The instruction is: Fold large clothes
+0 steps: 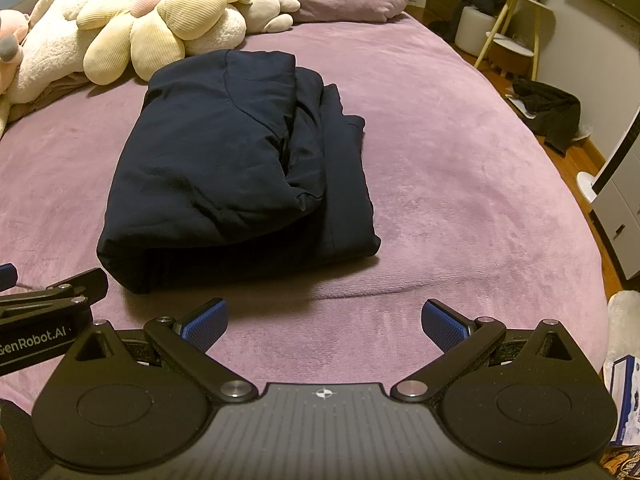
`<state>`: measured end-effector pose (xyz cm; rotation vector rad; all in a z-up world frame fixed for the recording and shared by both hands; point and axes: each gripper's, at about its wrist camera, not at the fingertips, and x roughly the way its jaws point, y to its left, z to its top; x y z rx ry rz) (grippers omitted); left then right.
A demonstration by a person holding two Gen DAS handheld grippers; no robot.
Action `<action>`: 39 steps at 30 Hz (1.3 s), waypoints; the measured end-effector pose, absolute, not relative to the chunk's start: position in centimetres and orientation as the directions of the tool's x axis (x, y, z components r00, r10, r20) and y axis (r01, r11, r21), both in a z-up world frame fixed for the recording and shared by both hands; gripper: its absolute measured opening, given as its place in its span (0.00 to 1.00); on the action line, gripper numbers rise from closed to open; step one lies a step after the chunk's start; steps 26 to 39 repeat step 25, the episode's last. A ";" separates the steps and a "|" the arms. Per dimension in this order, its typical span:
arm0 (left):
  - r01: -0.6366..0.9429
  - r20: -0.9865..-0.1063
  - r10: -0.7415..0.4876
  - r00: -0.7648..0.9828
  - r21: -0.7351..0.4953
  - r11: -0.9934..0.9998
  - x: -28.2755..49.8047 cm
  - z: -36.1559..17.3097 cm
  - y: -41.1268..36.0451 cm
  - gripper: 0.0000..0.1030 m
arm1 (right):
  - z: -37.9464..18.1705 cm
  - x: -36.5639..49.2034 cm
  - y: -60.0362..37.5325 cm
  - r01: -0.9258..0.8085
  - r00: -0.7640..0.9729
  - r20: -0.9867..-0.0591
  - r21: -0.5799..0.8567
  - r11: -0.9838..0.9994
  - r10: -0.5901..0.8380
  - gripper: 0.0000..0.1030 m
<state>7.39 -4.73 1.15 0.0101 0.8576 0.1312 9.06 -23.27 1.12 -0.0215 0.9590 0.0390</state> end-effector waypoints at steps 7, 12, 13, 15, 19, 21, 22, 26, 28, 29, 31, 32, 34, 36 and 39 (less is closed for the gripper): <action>-0.111 -0.764 0.107 0.637 0.046 0.993 7.4 0.8 -4.6 1.00 | 1.1 9.0 -23.3 -0.042 0.574 -0.819 0.000 0.999 0.024 1.00; -0.102 -0.752 0.099 0.652 0.043 0.994 7.2 0.8 -4.7 1.00 | 1.0 9.1 -23.5 -0.042 0.571 -0.820 0.003 0.999 0.027 1.00; -0.102 -0.752 0.098 0.652 0.041 0.994 7.2 0.8 -4.7 1.00 | 1.0 9.1 -23.6 -0.041 0.571 -0.820 0.004 0.999 0.027 1.00; -0.102 -0.755 0.097 0.648 0.040 0.994 7.1 0.8 -4.7 1.00 | 1.0 9.1 -23.6 -0.038 0.571 -0.821 0.003 0.999 0.025 1.00; -0.100 -0.763 0.100 0.638 0.047 0.994 7.3 0.6 -4.8 1.00 | 0.9 9.1 -23.7 -0.034 0.570 -0.821 0.005 0.999 0.023 1.00; -0.100 -0.766 0.102 0.635 0.049 0.994 7.3 0.6 -4.8 1.00 | 0.9 9.1 -23.7 -0.034 0.572 -0.820 0.004 0.999 0.022 1.00; -0.099 -0.766 0.101 0.635 0.049 0.994 7.3 0.5 -4.8 1.00 | 0.9 9.1 -23.7 -0.035 0.572 -0.820 0.003 0.999 0.022 1.00; -0.096 -0.764 0.100 0.638 0.051 0.994 7.3 0.5 -4.8 1.00 | 0.9 9.1 -23.7 -0.035 0.574 -0.819 0.001 0.999 0.021 1.00; -0.096 -0.764 0.100 0.638 0.051 0.994 7.3 0.5 -4.8 1.00 | 0.9 9.1 -23.7 -0.035 0.574 -0.819 0.001 0.999 0.021 1.00; -0.096 -0.764 0.100 0.638 0.051 0.994 7.3 0.5 -4.8 1.00 | 0.9 9.1 -23.7 -0.035 0.574 -0.819 0.001 0.999 0.021 1.00; -0.096 -0.764 0.100 0.638 0.051 0.994 7.3 0.5 -4.8 1.00 | 0.9 9.1 -23.7 -0.035 0.574 -0.819 0.001 0.999 0.021 1.00; -0.096 -0.764 0.100 0.638 0.051 0.994 7.3 0.5 -4.8 1.00 | 0.9 9.1 -23.7 -0.035 0.574 -0.819 0.001 0.999 0.021 1.00; -0.096 -0.764 0.100 0.638 0.051 0.994 7.3 0.5 -4.8 1.00 | 0.9 9.1 -23.7 -0.035 0.574 -0.819 0.001 0.999 0.021 1.00; -0.096 -0.764 0.100 0.638 0.051 0.994 7.3 0.5 -4.8 1.00 | 0.9 9.1 -23.7 -0.035 0.574 -0.819 0.001 0.999 0.021 1.00; -0.096 -0.764 0.100 0.638 0.051 0.994 7.3 0.5 -4.8 1.00 | 0.9 9.1 -23.7 -0.035 0.574 -0.819 0.001 0.999 0.021 1.00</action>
